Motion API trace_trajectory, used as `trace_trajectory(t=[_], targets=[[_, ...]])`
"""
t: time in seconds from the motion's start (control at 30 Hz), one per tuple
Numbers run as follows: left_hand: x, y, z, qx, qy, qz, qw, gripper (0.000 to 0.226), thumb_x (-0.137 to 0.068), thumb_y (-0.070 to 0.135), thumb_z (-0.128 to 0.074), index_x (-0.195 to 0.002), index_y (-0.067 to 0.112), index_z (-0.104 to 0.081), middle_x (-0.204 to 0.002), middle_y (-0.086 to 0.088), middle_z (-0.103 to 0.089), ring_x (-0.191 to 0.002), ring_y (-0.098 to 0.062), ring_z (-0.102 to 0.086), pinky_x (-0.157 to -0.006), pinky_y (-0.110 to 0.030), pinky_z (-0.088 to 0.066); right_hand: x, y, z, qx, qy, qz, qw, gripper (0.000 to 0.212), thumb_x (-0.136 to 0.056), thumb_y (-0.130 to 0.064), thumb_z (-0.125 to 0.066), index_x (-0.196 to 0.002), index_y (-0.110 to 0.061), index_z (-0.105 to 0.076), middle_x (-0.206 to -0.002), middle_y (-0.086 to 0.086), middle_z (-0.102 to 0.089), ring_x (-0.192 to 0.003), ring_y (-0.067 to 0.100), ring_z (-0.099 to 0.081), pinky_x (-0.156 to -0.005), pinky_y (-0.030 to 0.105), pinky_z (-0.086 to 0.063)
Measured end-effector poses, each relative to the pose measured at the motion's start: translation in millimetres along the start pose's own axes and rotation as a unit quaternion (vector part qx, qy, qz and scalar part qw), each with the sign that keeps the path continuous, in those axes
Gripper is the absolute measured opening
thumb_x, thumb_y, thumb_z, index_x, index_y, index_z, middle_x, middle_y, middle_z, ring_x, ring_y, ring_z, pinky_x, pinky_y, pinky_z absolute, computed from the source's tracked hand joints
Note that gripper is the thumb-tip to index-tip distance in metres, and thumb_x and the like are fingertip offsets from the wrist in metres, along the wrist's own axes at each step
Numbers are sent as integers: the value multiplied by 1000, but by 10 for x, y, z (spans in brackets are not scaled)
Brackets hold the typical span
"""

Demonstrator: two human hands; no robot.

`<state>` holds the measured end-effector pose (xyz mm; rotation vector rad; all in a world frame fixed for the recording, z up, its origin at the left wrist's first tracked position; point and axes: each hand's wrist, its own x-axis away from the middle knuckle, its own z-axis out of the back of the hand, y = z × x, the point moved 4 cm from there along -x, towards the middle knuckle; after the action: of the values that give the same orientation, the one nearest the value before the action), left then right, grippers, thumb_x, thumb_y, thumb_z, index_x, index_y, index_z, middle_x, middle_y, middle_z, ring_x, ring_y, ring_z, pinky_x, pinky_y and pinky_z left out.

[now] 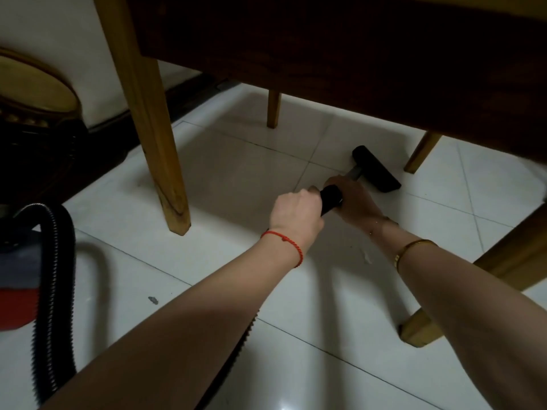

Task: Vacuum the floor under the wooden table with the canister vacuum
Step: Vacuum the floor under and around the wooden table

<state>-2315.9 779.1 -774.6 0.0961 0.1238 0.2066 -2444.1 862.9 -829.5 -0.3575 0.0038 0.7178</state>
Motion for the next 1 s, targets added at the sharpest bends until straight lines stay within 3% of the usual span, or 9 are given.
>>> trace_trajectory(t=[0.17, 0.33, 0.43, 0.6, 0.9, 1.0], targets=[[329, -344, 135, -12, 13, 23, 1000, 29, -91, 26, -55, -114, 9, -51, -106, -11, -65, -96, -32, -65, -64, -31, -34, -22, -482, -129, -30, -41, 18, 999, 7, -86, -12, -54, -88, -18, -57, -96, 4, -61, -88, 22, -57, -71, 25, -33], [787, -764, 279, -1, 20, 62, 998, 27, -90, 28, -54, -110, 10, -50, -100, -8, -65, -89, -29, -66, -63, -30, -38, 66, -1134, -265, -38, -46, 128, 990, 13, -76, -4, -63, -88, -8, -60, -91, 9, -63, -85, 27, -60, -67, 24, -35], [1101, -996, 366, 1, 16, 85, 996, 28, -91, 33, -55, -107, 11, -50, -96, -8, -64, -86, -28, -66, -61, -30, -38, 191, -1538, -337, -50, -48, 169, 983, 16, -76, 0, -62, -87, -10, -58, -90, 5, -60, -85, 22, -59, -72, 26, -41], [1648, -1310, 507, 3, 3, 117, 993, 25, -91, 32, -53, -105, 12, -49, -87, -5, -58, -83, -27, -65, -60, -29, -38, 446, -2129, -467, -66, -67, 232, 968, 17, -80, -6, -64, -89, -18, -55, -89, -5, -52, -85, 11, -50, -77, 20, -35], [2289, -1704, 776, -39, -21, 142, 989, 24, -92, 34, -48, -104, 13, -46, -93, -6, -62, -85, -29, -65, -60, -31, -35, 766, -2907, -578, -116, -104, 259, 953, 26, -75, -28, -73, -90, -16, -56, -87, 1, -54, -85, 19, -49, -74, 25, -36], [2304, -1735, 820, -42, -22, 144, 988, 25, -92, 35, -49, -104, 13, -47, -93, -6, -62, -86, -29, -65, -61, -31, -35, 762, -2953, -596, -109, -102, 252, 956, 22, -77, -27, -70, -91, -17, -56, -89, 2, -54, -87, 20, -49, -74, 28, -40]])
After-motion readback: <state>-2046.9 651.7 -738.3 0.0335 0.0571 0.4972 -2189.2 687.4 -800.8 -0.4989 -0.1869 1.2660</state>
